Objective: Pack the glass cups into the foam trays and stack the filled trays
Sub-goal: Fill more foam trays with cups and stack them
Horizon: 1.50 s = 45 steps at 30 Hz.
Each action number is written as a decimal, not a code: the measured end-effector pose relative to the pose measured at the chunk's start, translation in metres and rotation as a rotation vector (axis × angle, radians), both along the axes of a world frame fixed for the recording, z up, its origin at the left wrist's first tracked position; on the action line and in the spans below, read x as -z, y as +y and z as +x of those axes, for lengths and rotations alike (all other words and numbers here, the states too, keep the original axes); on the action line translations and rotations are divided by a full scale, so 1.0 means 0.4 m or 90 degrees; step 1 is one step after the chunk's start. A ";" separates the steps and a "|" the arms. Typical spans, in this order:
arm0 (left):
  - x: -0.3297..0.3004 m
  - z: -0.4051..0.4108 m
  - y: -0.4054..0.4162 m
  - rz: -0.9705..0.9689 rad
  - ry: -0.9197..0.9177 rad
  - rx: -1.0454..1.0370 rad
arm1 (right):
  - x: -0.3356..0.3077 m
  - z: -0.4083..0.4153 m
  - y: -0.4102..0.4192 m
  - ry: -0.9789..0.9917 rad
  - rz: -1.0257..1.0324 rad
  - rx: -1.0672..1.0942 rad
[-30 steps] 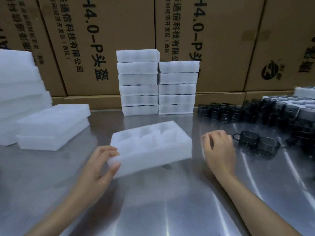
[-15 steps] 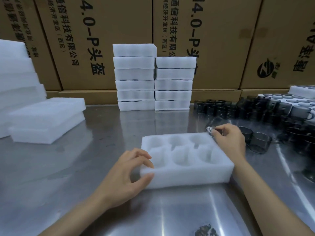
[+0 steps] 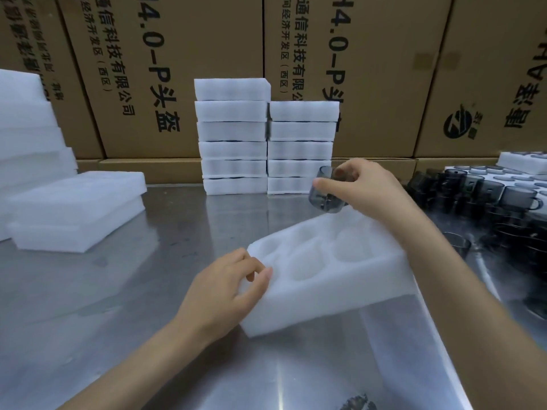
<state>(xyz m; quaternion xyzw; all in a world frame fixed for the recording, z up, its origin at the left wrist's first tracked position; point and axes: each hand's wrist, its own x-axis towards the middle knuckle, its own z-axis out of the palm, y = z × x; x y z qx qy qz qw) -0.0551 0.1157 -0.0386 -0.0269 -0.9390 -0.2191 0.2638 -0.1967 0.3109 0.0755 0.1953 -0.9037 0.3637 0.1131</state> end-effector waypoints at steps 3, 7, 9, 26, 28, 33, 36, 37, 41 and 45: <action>-0.007 -0.001 0.015 -0.033 -0.004 -0.019 | -0.026 -0.004 -0.005 -0.112 0.115 -0.026; -0.012 -0.020 0.066 -0.182 -0.017 -0.082 | 0.007 0.012 -0.046 -0.140 0.069 -0.061; -0.014 -0.036 0.080 -0.249 -0.015 -0.095 | 0.048 0.024 -0.085 -0.130 0.016 -0.062; 0.052 -0.087 -0.023 0.294 0.154 -0.011 | 0.211 0.040 -0.200 0.042 0.043 -0.094; 0.051 -0.087 -0.020 0.298 0.156 -0.006 | 0.212 0.041 -0.199 0.028 0.059 -0.092; 0.051 -0.084 -0.024 0.295 0.153 0.002 | 0.212 0.044 -0.198 0.048 0.094 -0.080; 0.038 -0.083 -0.033 0.299 0.153 0.015 | 0.202 0.048 -0.174 0.061 0.114 -0.088; 0.034 -0.083 -0.038 0.287 0.146 0.028 | 0.200 0.051 -0.159 0.070 0.108 -0.109; 0.037 -0.082 -0.044 0.140 0.028 0.094 | 0.224 0.070 -0.107 0.046 0.217 -0.253; 0.041 -0.079 -0.031 0.072 -0.030 0.099 | 0.239 0.067 -0.104 -0.019 0.315 -0.282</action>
